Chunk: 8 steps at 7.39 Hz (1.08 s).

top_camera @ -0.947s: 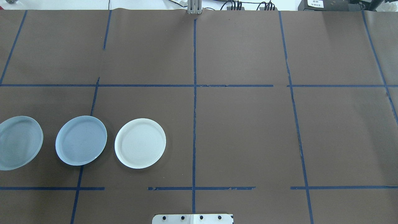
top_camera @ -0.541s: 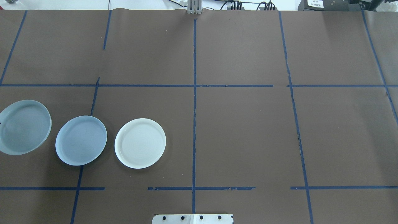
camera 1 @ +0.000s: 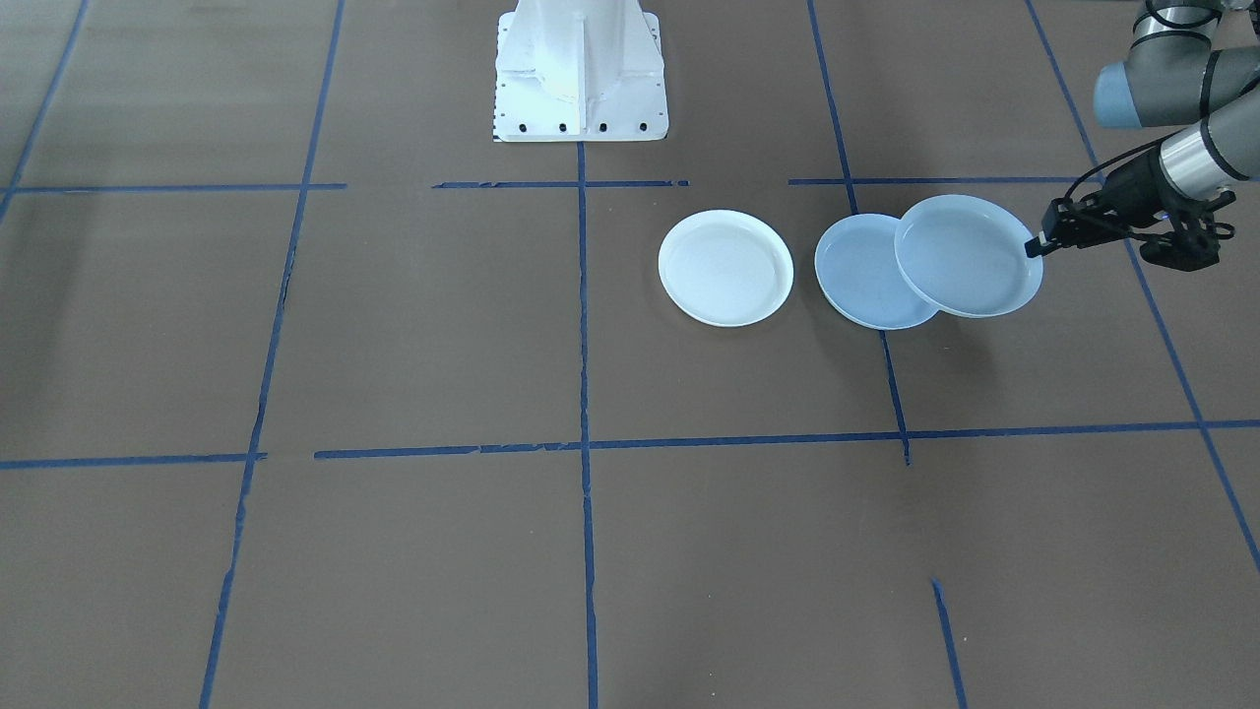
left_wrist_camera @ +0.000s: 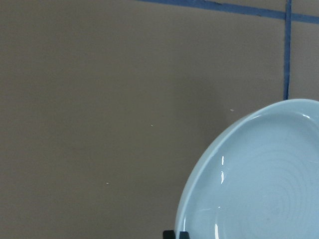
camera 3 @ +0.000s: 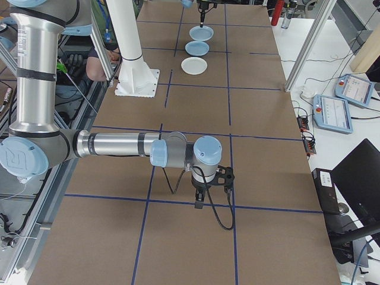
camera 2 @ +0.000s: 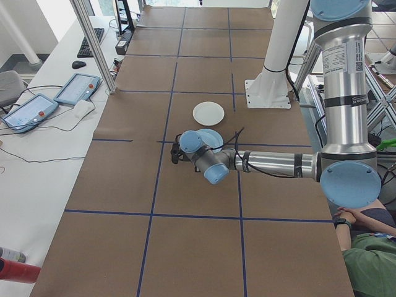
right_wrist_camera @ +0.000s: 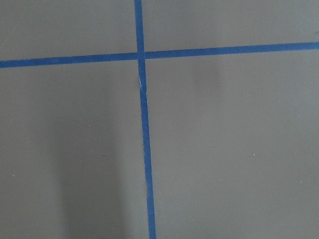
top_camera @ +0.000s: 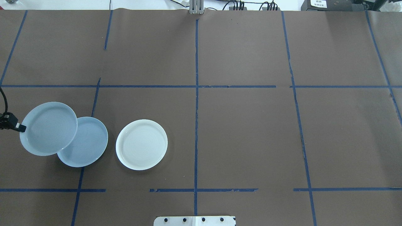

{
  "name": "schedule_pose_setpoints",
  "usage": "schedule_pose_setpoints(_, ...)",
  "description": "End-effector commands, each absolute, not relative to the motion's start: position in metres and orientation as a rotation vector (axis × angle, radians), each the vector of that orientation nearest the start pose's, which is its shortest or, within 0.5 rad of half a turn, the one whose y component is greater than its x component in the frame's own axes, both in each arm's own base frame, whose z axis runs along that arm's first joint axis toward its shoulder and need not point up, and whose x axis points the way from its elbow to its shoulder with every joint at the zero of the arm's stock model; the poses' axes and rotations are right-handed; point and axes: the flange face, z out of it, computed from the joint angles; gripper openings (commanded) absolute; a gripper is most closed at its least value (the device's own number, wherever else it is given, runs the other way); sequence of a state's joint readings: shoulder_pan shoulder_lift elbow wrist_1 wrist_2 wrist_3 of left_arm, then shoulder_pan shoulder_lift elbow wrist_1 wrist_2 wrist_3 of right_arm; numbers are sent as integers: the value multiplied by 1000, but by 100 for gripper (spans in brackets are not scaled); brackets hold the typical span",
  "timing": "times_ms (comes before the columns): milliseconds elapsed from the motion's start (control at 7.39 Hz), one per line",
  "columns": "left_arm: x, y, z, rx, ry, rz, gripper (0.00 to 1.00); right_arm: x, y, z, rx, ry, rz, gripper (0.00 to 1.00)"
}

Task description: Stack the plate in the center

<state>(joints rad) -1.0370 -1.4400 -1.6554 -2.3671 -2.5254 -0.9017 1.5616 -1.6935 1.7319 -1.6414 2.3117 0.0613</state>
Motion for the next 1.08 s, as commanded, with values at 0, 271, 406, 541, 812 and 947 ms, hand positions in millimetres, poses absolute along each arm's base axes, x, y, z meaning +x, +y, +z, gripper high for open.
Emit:
schedule_pose_setpoints(0, 226, -403, 561, -124, 1138, 22, 0, 62, -438, 646, -57, -739, 62, 100)
schedule_pose_setpoints(271, 241, -408, 555, -132, 1144, 30, 0, 63, -438, 646, -56, -739, 63, 100)
schedule_pose_setpoints(406, 247, -411, 549, -138, 1149, 29, 0, 62, -438, 646, -57, -739, 62, 100)
schedule_pose_setpoints(541, 252, -410, 548, -142, 1149, 37, 0, 62, -438, 646, -57, -739, 62, 100)
schedule_pose_setpoints(812, 254, -408, 550, -146, 1147, 41, 0, 62, -438, 646, -57, -739, 62, 100)
schedule_pose_setpoints(947, 254, -409, 552, -148, 1145, 40, 0, 62, -438, 646, -57, -739, 62, 100)
